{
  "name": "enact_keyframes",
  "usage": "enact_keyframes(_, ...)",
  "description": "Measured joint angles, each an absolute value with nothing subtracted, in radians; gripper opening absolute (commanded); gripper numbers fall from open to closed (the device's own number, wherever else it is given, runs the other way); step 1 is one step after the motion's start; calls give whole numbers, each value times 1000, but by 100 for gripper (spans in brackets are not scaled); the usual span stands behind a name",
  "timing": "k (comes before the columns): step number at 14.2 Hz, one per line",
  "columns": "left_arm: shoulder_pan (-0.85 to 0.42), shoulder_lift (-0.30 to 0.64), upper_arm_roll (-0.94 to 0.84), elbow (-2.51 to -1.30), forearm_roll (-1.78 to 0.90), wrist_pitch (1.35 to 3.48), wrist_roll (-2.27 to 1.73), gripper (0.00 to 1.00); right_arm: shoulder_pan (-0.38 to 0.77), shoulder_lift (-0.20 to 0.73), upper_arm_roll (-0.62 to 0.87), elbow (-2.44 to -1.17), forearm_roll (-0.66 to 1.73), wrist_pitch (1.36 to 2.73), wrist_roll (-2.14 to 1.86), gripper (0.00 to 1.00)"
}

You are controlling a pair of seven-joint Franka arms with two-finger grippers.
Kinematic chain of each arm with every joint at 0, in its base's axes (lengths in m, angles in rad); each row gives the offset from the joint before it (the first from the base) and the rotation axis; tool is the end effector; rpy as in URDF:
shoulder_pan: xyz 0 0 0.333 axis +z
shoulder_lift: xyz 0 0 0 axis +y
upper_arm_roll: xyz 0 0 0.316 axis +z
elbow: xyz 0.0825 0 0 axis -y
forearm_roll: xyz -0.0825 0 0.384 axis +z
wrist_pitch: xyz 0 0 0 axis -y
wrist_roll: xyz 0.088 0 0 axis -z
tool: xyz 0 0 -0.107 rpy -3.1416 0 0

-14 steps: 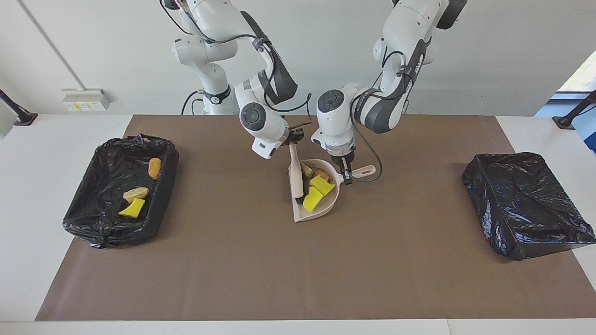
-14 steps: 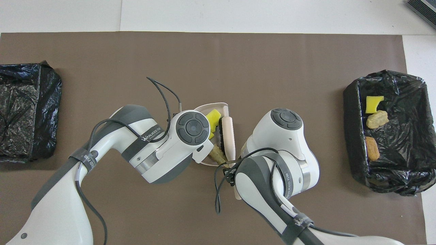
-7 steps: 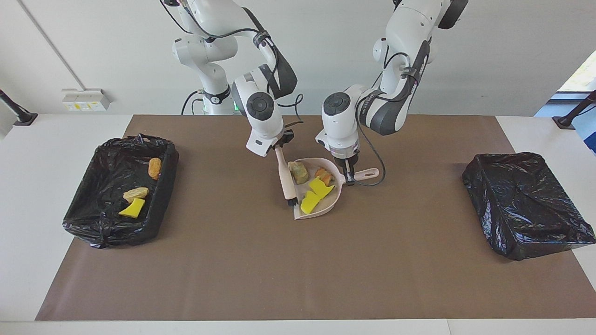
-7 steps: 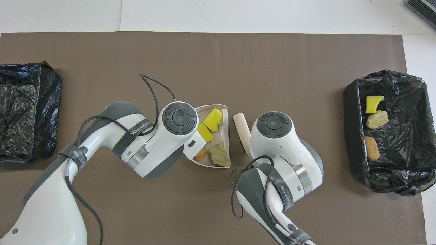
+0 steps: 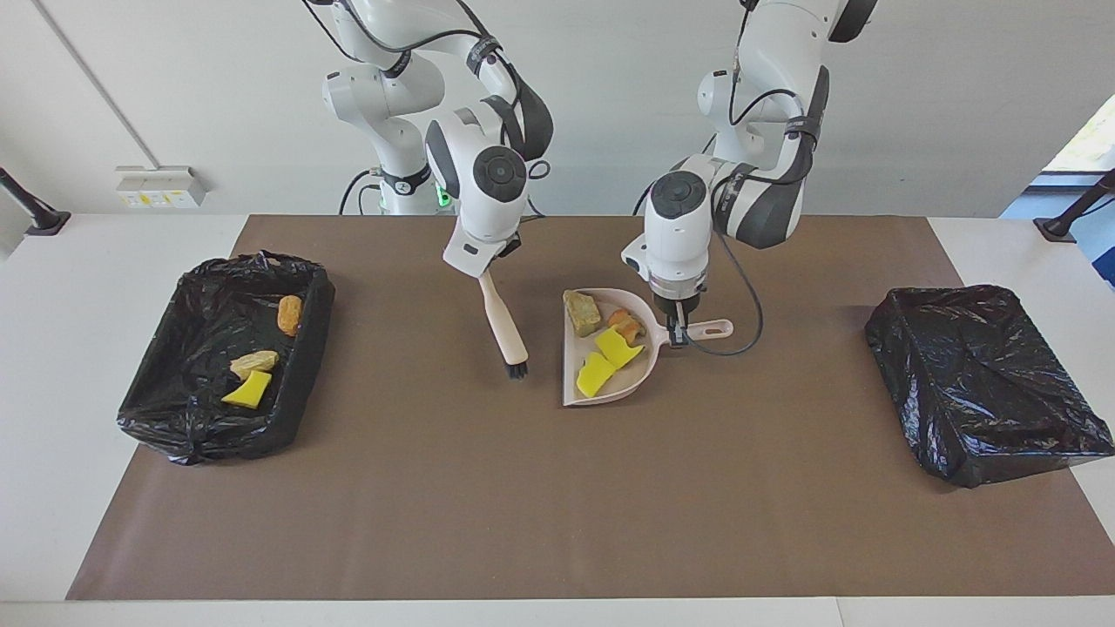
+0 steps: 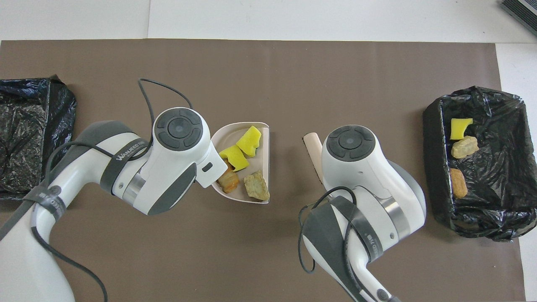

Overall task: Sweep and dump trash in bin
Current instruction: 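Carry the dustpan to the other bin and tip it with the left gripper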

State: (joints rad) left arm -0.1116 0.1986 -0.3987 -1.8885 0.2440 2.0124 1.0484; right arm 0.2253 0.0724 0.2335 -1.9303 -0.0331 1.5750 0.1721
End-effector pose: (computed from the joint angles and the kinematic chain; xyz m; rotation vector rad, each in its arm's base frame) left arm 0.5330 -0.2708 0.4047 -2.0313 2.2317 0.1371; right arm 0.4721 0.2272 0.4235 2.9032 0.4344 -0.5956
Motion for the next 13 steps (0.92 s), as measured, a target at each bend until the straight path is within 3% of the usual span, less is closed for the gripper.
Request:
enact_keyframes(3, -111, 91, -296, -1936, 199, 2010, 1159, 0, 189, 30, 230, -1914, 45, 1478, 238, 0)
enact_keyframes(6, -111, 23, -129, -1962, 115, 2007, 1293, 0, 230, 14, 253, -1924, 205, 1478, 396, 0)
enact_keyframes(13, -99, 6, 299, -1951, 29, 2026, 1639, 0, 467, -8, 266, -2045, 335, 1703, 640, 0)
